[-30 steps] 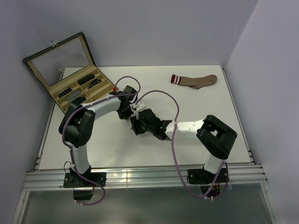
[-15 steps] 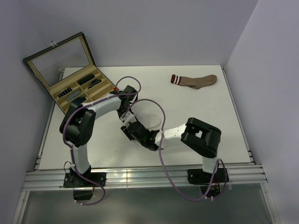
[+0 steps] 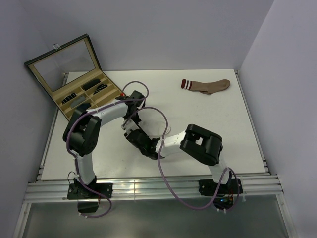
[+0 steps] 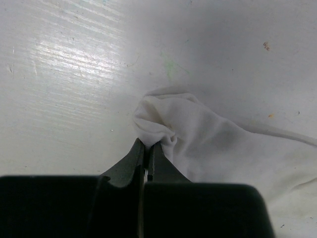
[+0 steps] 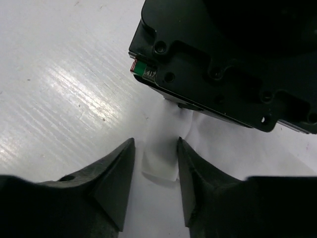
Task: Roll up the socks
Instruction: Roll the sock at the center of the board.
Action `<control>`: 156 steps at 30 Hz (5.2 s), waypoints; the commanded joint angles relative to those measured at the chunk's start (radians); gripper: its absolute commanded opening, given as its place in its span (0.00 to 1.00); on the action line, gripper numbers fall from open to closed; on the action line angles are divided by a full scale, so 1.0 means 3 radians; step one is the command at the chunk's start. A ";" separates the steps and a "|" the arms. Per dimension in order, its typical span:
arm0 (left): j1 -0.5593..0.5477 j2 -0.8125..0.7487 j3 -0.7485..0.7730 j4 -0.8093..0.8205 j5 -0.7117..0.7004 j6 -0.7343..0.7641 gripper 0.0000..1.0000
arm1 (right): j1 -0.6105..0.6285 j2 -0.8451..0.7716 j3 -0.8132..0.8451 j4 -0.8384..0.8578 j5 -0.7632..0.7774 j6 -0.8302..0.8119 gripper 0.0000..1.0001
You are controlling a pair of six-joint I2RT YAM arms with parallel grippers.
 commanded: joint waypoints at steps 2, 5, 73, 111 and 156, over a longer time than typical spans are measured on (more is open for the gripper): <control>-0.0036 0.0068 -0.0120 -0.0109 0.0150 -0.0002 0.00 | 0.0030 0.0190 0.0248 -0.0189 0.0164 -0.0016 0.44; -0.0036 0.0052 -0.0146 -0.0078 0.0201 0.0003 0.00 | 0.0030 0.0298 0.0331 -0.0363 0.0200 0.0116 0.37; -0.0072 -0.1058 -0.1742 0.2162 0.0912 -0.0897 0.65 | -0.2031 -0.0019 -0.1331 0.1145 -0.4064 0.3155 0.00; -0.0241 -0.0960 -0.1440 0.1655 0.0585 -0.0478 0.00 | -0.2348 -0.0495 0.0099 -0.1923 -0.2254 0.1728 0.38; -0.0287 -0.0751 -0.1302 0.1471 0.0390 -0.0503 0.00 | -0.0845 -0.0888 -0.0334 -0.1013 -0.1891 0.1278 0.43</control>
